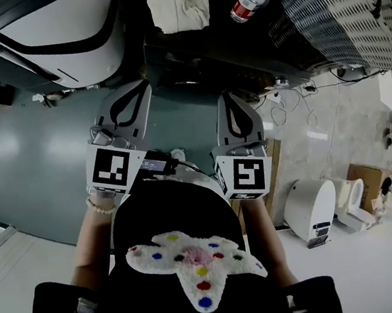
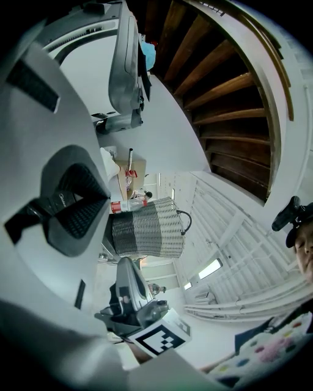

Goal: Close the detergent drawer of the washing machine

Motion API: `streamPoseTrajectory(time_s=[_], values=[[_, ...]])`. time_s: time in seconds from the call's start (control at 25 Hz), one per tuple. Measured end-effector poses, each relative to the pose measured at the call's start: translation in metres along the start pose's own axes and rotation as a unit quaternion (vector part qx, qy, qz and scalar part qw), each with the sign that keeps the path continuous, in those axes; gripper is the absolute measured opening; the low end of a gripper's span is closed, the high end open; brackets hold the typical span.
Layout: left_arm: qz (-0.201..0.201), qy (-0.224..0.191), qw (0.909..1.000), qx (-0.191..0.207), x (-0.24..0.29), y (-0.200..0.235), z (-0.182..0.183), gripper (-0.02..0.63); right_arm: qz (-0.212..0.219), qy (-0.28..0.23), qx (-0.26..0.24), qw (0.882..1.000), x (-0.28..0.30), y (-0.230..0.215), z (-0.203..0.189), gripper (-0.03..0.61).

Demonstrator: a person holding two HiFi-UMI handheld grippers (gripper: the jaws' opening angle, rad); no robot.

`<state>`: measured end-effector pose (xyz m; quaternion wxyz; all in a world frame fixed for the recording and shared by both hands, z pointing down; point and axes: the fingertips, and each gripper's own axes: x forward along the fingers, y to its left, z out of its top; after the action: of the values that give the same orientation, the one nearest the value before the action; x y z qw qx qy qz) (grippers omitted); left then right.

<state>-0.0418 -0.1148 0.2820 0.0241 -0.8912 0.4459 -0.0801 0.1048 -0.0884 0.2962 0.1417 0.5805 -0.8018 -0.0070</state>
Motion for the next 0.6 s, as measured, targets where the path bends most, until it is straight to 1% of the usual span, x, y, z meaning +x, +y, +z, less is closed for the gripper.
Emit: streamPoseTrajectory(time_s=[0.16,0.36,0.6], values=[[-0.001,-0.003,1.0000,0.003,0.0012,-0.0002,0.0004,0.011,-0.002,0.002,0.003,1.000,0.0008,-0.0005,-0.0024,0.005],[0.001,0.008,1.0000,-0.004,-0.0008,-0.0012,-0.0044,0.011,0.000,0.002,-0.001,1.000,-0.0004,0.0009,-0.0009,0.005],[0.001,0.008,1.0000,-0.004,-0.0014,-0.0021,-0.0046,0.011,0.003,0.008,0.001,1.000,-0.0015,0.0027,-0.0047,0.005]])
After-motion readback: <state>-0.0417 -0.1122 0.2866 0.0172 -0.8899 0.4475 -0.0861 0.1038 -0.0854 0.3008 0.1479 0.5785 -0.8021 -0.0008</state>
